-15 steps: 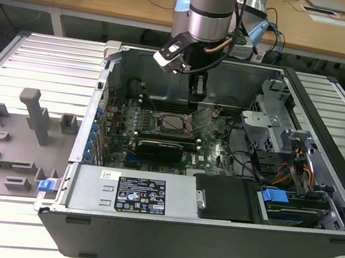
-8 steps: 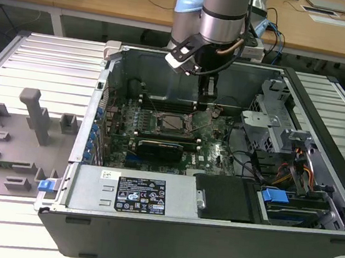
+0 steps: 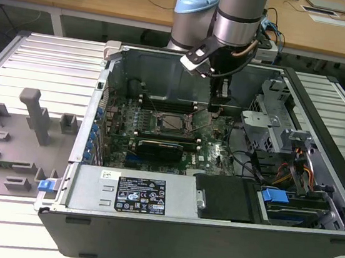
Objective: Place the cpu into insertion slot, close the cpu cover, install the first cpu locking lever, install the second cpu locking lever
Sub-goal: 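Close the cpu cover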
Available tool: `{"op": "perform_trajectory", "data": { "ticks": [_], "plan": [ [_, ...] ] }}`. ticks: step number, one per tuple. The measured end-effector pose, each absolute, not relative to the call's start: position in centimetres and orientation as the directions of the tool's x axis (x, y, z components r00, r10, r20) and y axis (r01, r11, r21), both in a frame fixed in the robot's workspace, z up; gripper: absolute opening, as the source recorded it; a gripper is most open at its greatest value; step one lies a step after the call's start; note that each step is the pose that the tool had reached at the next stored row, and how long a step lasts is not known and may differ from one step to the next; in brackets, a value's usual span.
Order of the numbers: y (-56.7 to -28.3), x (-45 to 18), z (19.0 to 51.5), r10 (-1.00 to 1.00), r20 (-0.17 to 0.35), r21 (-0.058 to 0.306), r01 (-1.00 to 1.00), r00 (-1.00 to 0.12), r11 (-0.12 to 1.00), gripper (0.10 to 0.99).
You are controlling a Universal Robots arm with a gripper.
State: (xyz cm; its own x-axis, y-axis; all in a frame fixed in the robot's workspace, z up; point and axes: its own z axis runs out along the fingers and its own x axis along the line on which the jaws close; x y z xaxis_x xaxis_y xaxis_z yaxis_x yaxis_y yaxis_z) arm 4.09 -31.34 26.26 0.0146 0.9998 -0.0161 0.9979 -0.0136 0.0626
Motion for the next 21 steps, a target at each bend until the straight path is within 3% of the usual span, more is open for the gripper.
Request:
{"op": "perform_trajectory", "data": {
  "ticks": [16, 21],
  "plan": [
    [-31.3, 5.9, 24.4, 1.0, -0.016, 0.06, 0.998, 0.014, -0.013, 0.106],
    [-31.3, 6.2, 24.3, 1.0, -0.017, -0.036, 0.999, 0.013, -0.014, 0.106]
  ]
}}
